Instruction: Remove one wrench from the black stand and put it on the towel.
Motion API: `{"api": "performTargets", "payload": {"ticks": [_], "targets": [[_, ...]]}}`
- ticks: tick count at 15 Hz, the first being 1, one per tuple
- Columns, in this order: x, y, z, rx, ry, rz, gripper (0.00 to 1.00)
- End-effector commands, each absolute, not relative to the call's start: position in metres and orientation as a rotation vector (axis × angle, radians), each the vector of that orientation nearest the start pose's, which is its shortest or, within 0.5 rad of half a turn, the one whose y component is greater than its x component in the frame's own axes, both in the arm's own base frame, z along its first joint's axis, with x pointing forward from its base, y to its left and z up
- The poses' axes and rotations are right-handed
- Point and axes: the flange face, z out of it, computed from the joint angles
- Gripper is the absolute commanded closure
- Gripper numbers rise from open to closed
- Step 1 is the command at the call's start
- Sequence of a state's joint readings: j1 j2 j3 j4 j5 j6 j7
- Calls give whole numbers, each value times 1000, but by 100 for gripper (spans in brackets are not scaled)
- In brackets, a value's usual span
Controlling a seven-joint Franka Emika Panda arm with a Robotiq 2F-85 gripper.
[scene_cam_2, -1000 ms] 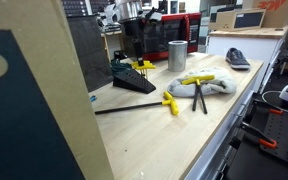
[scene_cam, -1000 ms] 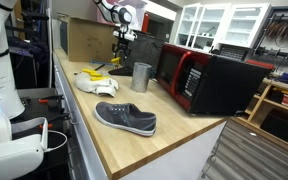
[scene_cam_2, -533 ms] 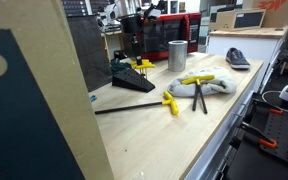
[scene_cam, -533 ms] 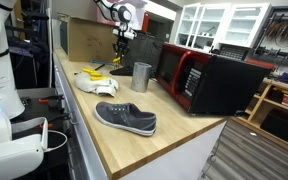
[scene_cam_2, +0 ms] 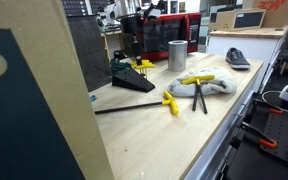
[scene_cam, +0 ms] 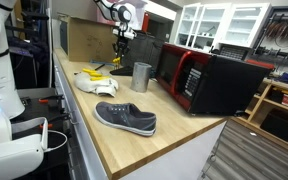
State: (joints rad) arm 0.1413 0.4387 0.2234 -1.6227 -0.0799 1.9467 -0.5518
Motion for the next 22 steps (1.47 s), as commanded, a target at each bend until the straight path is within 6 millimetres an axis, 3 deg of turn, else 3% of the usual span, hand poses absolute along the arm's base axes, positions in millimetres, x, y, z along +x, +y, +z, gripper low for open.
{"api": "performTargets", "payload": {"ticks": [1,4,5,6,7,11,14,15,16,17,22], "targets": [[624,215,371,-2759,-1448,172,94],[624,214,371,-2751,-1460,173,94],[624,214,371,-2751,-1460,176,53],[624,214,370,-2751,-1459,177,47],[624,214,370,-2750,-1467,174,81],[624,213,373,-2754,-1468,167,96],[624,212,376,-2757,-1466,162,94],[625,212,377,-2758,-1465,160,88],[625,212,377,-2758,-1464,160,49],[625,212,377,-2759,-1464,158,49],[626,211,382,-2765,-1462,144,13]]}}
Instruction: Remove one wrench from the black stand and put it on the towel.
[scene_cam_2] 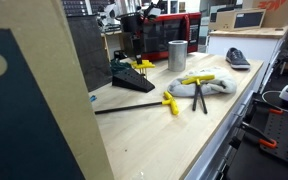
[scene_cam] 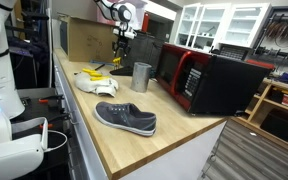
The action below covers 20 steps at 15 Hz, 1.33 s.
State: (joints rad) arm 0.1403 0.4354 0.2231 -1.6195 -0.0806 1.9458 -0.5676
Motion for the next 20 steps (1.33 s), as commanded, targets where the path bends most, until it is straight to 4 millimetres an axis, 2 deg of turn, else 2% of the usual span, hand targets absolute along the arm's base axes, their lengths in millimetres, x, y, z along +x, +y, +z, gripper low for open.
{"api": "performTargets", "payload": {"ticks": [1,2,3,4,5,11,12,14,20], "targets": [[626,212,383,-2766,-1462,140,5],[626,212,384,-2769,-1463,137,21],[626,212,384,-2773,-1464,134,44],[627,212,385,-2774,-1466,132,45],[627,212,385,-2775,-1466,131,51],[628,211,384,-2783,-1474,136,98],[628,210,384,-2782,-1473,136,100],[628,210,385,-2780,-1473,135,96],[624,208,394,-2781,-1473,115,96]]}}
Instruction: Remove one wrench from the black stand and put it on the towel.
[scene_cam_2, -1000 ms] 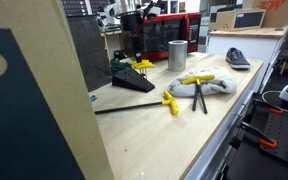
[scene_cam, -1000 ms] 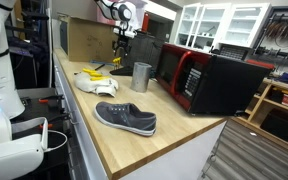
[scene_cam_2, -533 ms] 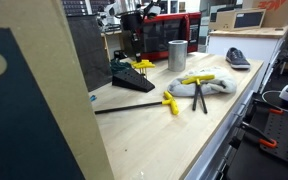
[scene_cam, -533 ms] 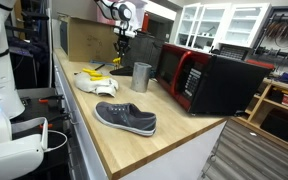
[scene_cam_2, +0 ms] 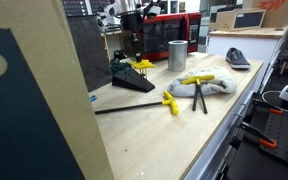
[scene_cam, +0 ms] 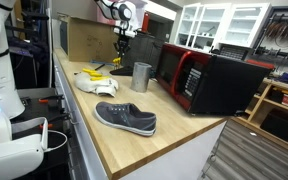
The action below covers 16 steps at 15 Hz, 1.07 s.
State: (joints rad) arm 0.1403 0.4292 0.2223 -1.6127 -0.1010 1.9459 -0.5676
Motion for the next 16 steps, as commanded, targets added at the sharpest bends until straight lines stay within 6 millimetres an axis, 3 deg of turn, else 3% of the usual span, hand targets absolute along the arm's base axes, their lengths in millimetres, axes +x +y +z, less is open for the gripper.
{"api": "performTargets", "payload": {"ticks": [1,9,16], "targets": [[623,207,397,-2782,-1473,107,96],[616,197,432,-2807,-1448,41,96],[608,174,458,-2827,-1426,62,96]]}}
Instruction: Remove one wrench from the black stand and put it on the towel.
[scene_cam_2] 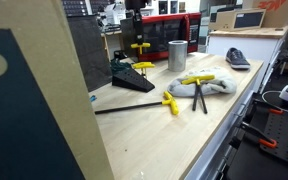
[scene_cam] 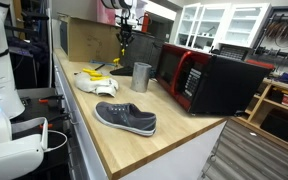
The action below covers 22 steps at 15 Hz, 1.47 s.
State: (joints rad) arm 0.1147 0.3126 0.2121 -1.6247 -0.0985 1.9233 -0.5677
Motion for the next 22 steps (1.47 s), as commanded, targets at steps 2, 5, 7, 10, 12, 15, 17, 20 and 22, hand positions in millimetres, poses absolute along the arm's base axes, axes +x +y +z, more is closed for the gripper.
{"api": "performTargets", "payload": {"ticks": [2,5,7,10,12,15,17,20,22], "targets": [[604,163,463,-2830,-1422,118,96],[599,148,466,-2799,-1450,226,96],[594,140,465,-2756,-1485,297,96],[590,131,459,-2660,-1529,390,96],[586,128,455,-2580,-1563,429,96],[581,123,450,-2462,-1578,465,96],[576,124,446,-2410,-1579,477,96],[569,129,440,-2365,-1572,445,96],[563,133,434,-2364,-1546,402,96]]}}
